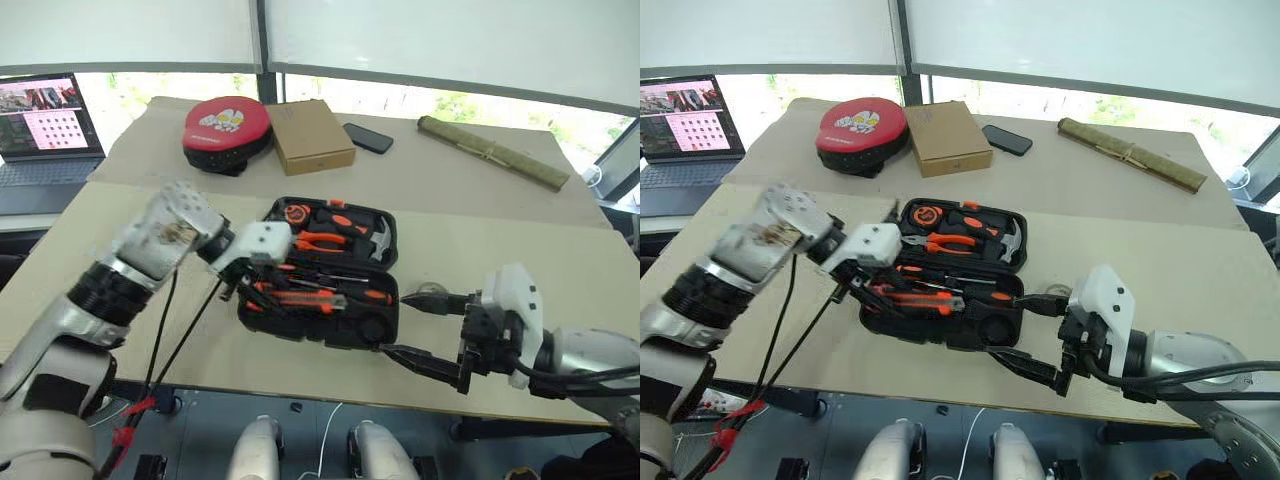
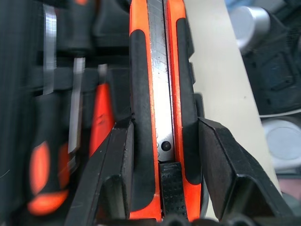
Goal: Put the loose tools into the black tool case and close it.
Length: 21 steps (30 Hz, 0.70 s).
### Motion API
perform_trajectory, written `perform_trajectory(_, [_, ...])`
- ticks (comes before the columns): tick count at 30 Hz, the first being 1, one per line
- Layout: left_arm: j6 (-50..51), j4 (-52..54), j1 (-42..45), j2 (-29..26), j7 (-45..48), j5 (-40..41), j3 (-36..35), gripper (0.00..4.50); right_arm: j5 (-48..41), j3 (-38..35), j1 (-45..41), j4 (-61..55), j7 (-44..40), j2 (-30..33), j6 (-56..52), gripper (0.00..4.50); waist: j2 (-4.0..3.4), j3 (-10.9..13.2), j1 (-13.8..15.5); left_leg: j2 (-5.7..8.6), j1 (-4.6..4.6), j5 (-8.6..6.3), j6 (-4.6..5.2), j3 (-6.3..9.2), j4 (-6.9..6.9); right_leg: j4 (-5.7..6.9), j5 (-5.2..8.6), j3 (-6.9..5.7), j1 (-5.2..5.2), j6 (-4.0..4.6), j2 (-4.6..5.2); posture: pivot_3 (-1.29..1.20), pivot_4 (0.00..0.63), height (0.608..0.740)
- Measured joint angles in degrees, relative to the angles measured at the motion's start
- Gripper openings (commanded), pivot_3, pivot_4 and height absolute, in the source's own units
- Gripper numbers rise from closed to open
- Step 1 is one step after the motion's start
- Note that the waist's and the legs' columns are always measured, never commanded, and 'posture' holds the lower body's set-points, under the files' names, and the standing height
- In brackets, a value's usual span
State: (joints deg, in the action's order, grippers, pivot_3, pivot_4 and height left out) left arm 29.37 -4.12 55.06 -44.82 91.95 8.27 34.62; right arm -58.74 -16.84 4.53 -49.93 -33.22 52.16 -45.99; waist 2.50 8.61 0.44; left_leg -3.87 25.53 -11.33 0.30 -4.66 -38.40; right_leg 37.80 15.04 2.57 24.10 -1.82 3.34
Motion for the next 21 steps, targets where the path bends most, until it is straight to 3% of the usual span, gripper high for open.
perform_trajectory(5, [1.85,-3.27,1.25,3.40,-1.82,-6.22,3.31,1.57,0.05,-0.24,1.25,-0.86,1.89,-1.20,0.66,4.50,0.00,0.00,-0.02,0.00,0.00,0.00,0.00,0.00,-0.03,0.01,0.00,0.01,0.01,0.00,0.00,0.00,0.150,0.740])
perform_trajectory(20, [-4.12,-4.67,1.16,2.71,0.33,-6.72,5.02,1.57,1.14,0.13,0.41,-1.31,5.21,-2.98,1.10,4.50,-0.04,-0.02,0.10,0.01,-0.05,0.00,0.00,0.01,-0.09,0.07,0.00,0.01,-0.06,0.00,0.02,0.00,0.150,0.740])
perform_trajectory(21, [-4.08,-5.16,1.17,3.11,0.35,-6.72,4.88,2.06,1.14,0.15,0.21,-1.28,5.33,-2.98,1.10,4.50,-0.05,-0.03,0.11,0.01,-0.05,0.00,0.00,0.01,-0.11,0.08,0.00,0.01,-0.08,0.00,0.02,0.00,0.150,0.740])
